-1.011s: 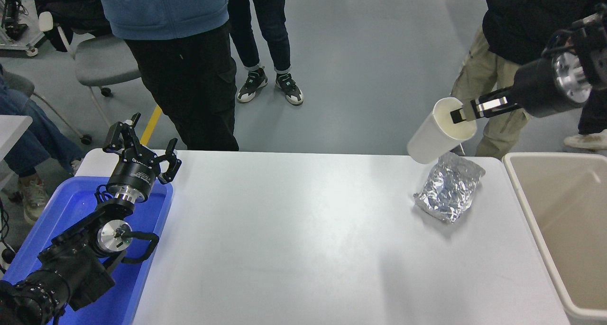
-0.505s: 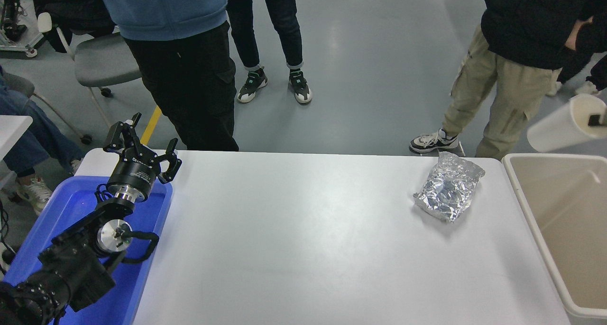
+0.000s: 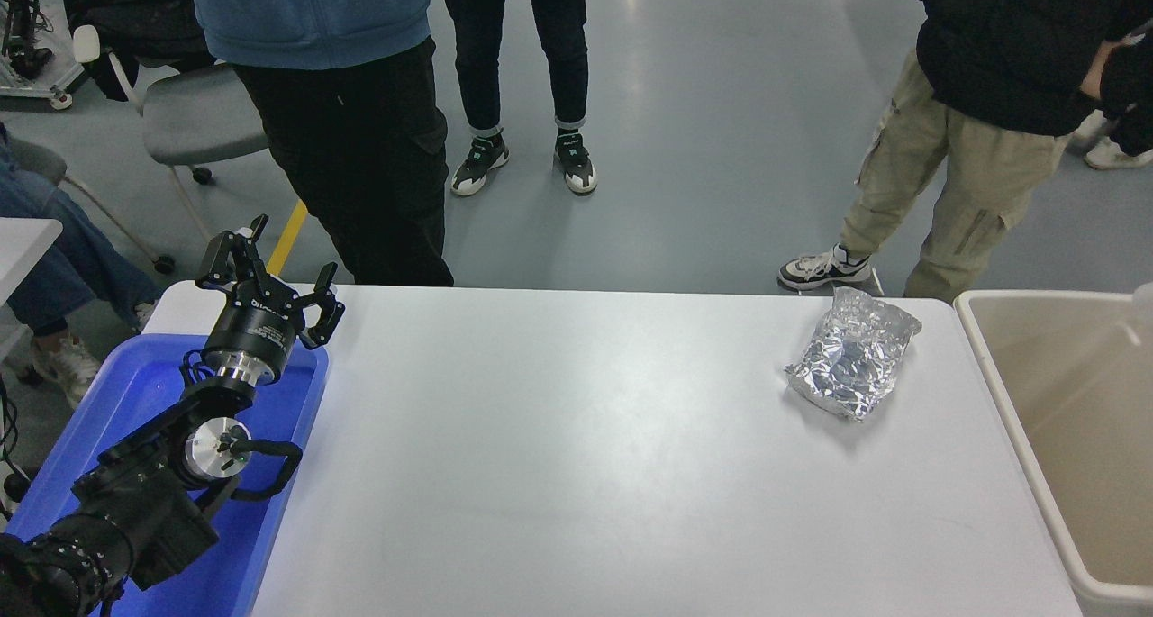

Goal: Dispose of the paper cup in the dustbin

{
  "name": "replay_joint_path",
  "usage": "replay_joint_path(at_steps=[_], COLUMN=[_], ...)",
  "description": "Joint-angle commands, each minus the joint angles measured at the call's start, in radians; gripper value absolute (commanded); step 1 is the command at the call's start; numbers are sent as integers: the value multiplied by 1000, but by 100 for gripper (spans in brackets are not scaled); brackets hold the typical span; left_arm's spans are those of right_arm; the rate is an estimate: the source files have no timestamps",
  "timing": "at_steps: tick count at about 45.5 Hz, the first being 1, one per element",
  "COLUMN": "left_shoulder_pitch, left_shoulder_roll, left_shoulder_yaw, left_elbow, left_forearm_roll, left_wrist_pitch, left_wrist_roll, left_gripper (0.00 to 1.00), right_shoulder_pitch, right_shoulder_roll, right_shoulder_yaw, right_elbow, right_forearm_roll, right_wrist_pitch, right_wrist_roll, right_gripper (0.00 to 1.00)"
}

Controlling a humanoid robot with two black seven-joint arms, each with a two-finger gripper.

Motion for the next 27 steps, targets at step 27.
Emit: replay_joint_path(at_steps=[27], left_shoulder_pitch=[0], left_shoulder_roll=[0], left_shoulder_yaw=[0], left_elbow=[0], left_forearm_roll=[0], left_wrist_pitch=[-2], left_wrist_roll=[0], left_gripper=[100], right_shoulder_pitch=[-499], right_shoulder_roll=[494], right_shoulder_yaw=[340], right_elbow=[-549], right_forearm_roll=[330], right_wrist_pitch=[-154], right_wrist_roll=[-227], right_gripper=[0])
